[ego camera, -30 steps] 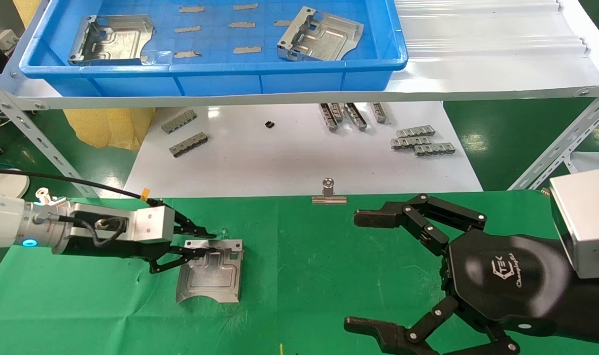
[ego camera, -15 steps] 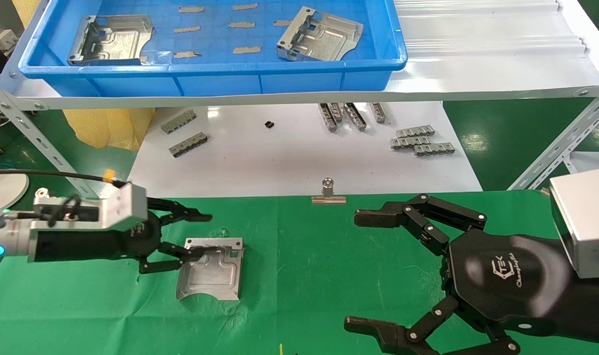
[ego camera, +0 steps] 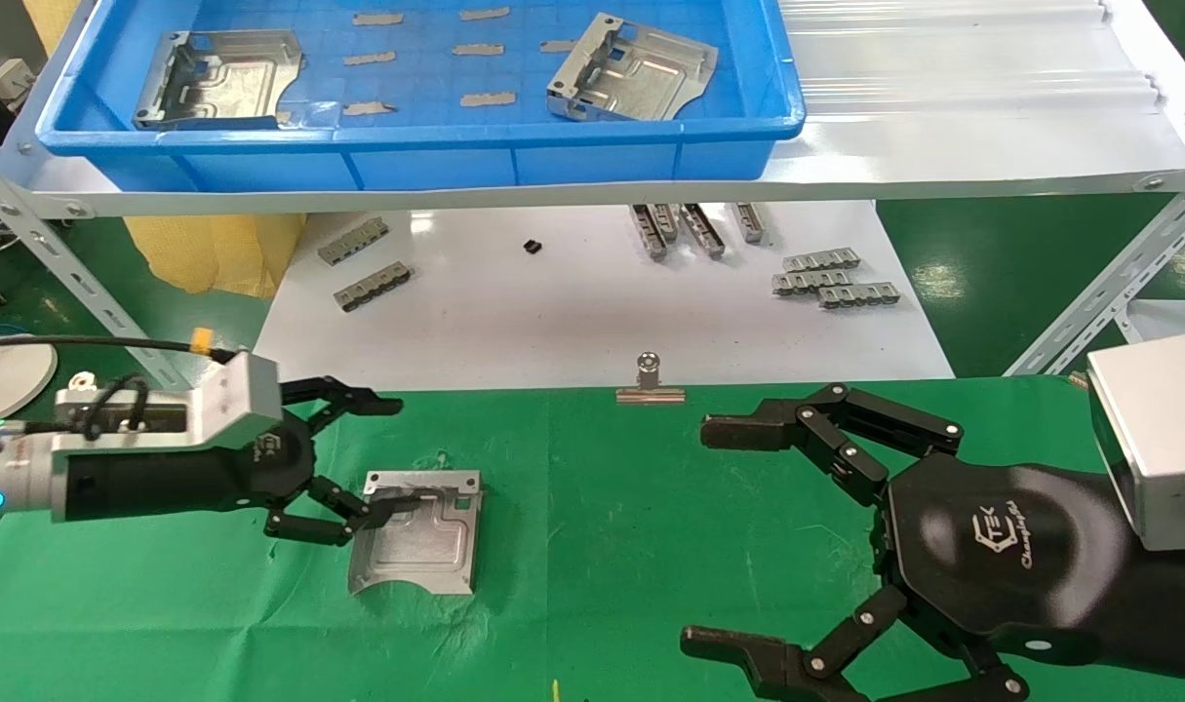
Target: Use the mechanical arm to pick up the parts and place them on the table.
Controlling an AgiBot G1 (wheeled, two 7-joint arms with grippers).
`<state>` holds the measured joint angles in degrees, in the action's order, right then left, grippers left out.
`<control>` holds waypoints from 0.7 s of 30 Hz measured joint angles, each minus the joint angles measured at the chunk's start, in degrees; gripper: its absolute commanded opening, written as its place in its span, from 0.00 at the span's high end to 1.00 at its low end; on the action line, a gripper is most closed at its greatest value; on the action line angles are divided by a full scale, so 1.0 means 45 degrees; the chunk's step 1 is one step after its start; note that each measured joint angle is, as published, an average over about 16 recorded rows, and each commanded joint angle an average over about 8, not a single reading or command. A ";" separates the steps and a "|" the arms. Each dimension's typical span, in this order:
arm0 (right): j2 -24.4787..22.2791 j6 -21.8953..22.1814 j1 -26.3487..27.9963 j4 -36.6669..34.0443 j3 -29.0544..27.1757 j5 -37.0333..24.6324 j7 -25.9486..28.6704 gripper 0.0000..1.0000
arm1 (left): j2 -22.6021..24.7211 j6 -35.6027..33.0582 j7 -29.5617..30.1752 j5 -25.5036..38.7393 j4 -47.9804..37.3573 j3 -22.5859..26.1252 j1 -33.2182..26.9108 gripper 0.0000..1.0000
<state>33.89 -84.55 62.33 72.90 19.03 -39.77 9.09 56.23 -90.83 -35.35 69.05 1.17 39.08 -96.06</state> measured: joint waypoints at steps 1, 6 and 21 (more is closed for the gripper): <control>0.0000 0.0000 0.0000 0.0000 0.0000 0.0000 0.0000 0.00 | -0.0051 0.0014 0.0110 -0.0060 0.0187 -0.0053 0.0082 0.00; 0.0000 -0.0001 0.0001 -0.0002 0.0002 0.0001 -0.0001 0.00 | -0.0397 0.0095 0.0857 -0.0501 0.1361 -0.0428 0.0642 0.00; -0.0001 0.0000 0.0003 -0.0004 0.0007 0.0004 -0.0004 0.00 | -0.1638 0.0396 0.3557 -0.2095 0.5597 -0.1779 0.2662 0.00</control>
<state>33.88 -84.55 62.35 72.88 19.06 -39.75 9.08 48.86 -89.04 -19.34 59.62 26.36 31.08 -84.08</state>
